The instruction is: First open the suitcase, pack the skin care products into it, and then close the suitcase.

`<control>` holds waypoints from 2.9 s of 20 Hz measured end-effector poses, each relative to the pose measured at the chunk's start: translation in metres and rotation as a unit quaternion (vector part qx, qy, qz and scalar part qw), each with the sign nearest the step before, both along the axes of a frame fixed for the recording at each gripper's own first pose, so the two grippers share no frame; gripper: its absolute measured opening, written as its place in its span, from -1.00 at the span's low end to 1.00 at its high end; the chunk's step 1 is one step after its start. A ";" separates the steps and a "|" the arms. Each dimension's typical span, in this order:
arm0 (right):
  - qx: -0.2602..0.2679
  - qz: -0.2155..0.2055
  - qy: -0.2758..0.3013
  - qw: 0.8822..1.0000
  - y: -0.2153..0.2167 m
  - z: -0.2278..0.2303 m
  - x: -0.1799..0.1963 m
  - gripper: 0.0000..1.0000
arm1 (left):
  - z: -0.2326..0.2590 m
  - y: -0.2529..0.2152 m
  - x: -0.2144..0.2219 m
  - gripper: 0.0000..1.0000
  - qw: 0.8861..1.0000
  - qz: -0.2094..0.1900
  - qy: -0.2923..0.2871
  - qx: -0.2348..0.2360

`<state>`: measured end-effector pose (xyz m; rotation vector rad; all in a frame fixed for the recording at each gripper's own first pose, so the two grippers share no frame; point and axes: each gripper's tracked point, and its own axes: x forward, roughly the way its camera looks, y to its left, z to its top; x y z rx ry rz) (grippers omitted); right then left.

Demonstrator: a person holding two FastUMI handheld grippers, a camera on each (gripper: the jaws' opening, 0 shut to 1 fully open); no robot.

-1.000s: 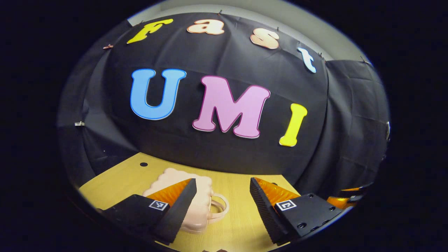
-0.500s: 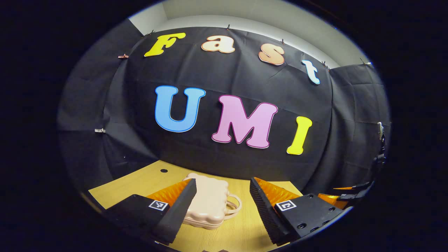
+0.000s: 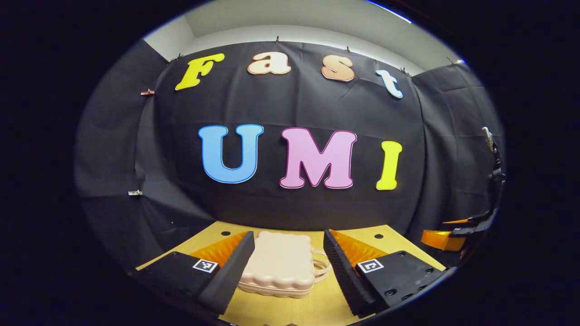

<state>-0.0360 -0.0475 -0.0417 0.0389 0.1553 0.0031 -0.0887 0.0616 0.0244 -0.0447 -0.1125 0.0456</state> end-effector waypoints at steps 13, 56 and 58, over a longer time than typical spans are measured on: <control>0.005 -0.017 0.012 1.000 0.038 -0.015 -0.034 0.94 | -0.018 0.000 0.009 0.92 0.997 -0.041 0.002 0.061; 0.021 -0.007 0.061 0.998 0.064 -0.064 -0.062 0.94 | -0.084 -0.014 -0.015 0.94 0.997 -0.045 0.059 0.033; 0.022 -0.004 0.062 0.998 0.066 -0.065 -0.060 0.94 | -0.084 -0.011 -0.014 0.94 0.997 -0.042 0.060 0.035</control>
